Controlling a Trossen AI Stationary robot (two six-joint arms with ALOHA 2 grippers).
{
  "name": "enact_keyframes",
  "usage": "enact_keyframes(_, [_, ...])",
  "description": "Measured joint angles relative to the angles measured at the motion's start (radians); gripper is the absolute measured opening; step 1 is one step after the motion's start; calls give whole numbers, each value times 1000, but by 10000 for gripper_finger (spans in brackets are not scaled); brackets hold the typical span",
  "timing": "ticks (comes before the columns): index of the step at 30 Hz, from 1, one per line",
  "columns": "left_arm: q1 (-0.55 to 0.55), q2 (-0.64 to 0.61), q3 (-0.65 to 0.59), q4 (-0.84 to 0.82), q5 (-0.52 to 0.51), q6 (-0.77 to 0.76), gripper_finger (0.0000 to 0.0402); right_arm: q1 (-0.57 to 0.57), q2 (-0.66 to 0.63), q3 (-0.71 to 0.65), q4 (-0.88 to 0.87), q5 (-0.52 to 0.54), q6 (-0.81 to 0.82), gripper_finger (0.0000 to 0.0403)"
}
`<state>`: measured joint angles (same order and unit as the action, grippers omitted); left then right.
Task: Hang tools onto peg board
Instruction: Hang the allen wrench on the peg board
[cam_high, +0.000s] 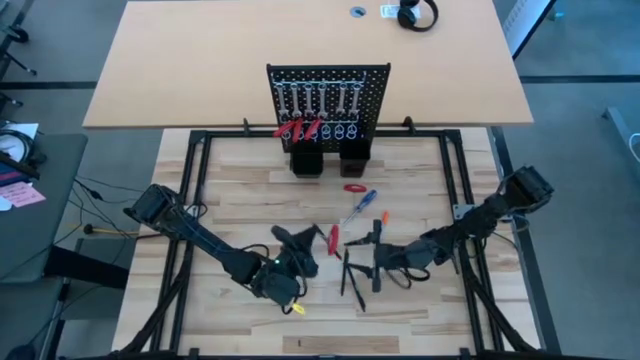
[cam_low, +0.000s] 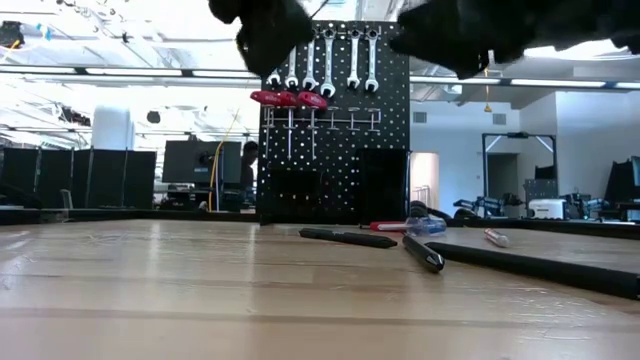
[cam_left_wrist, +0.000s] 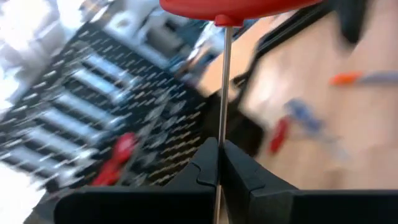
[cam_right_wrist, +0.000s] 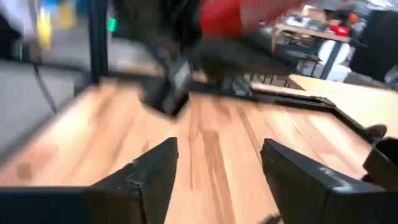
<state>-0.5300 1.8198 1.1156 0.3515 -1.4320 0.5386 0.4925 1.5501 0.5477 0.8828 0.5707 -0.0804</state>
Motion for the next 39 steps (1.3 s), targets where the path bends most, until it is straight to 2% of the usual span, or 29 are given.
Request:
enact_keyframes(3, [5, 0, 0, -43, -92, -6, 0, -25, 0, 0, 97, 2, 83, 245])
enact_keyframes(9, [8, 0, 0, -77, -126, -40, 0, -58, 37, 15, 310, 4, 85, 244])
enact_keyframes(17, [12, 0, 0, -77, -130, -46, 0, -88, 145, 149, 322, 1, 84, 244])
enact_keyframes(23, [12, 1, 0, -77, -130, -46, 0, -88, 191, 197, 320, 73, 49, 237])
enact_keyframes(27, [11, 1, 0, -78, -130, -48, 0, -95, 182, 197, 283, 82, 48, 183])
enact_keyframes(32, [8, 1, -1, -108, -94, -110, 0, -110, 154, 197, 181, 100, 44, 55])
enact_keyframes(35, [7, 1, -1, -147, -25, -175, 14, -113, 104, 197, 64, 125, 22, 53])
enact_keyframes(39, [-10, 1, 0, -278, 17, -307, 65, -138, -14, 197, -131, 218, -21, 53])
